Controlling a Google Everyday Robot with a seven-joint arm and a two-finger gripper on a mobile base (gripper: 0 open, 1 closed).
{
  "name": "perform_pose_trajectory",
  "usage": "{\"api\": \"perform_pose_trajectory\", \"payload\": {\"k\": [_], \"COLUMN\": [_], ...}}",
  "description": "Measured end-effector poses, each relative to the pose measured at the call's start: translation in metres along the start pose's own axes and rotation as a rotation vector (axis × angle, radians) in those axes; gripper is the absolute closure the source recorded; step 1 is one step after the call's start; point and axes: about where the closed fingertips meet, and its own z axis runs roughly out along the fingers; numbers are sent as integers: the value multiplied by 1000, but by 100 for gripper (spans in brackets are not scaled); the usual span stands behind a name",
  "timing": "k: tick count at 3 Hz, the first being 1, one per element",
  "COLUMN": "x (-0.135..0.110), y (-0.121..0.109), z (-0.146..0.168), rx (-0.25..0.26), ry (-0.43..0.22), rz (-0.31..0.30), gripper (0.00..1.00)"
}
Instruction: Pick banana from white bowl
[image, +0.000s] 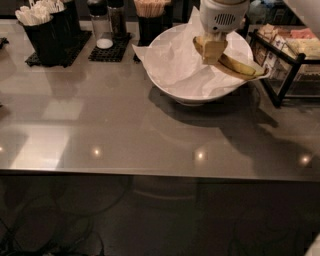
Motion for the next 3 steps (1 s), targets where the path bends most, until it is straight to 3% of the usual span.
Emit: {"api": "perform_pose_trajectory", "payload": {"k": [1, 2, 3], "x": [3, 6, 17], "y": [-10, -7, -1], "z": [-20, -27, -33], "rx": [82, 91, 107], "ry": [-64, -75, -142], "rz": [-11, -3, 45], "gripper": [100, 100, 100]}}
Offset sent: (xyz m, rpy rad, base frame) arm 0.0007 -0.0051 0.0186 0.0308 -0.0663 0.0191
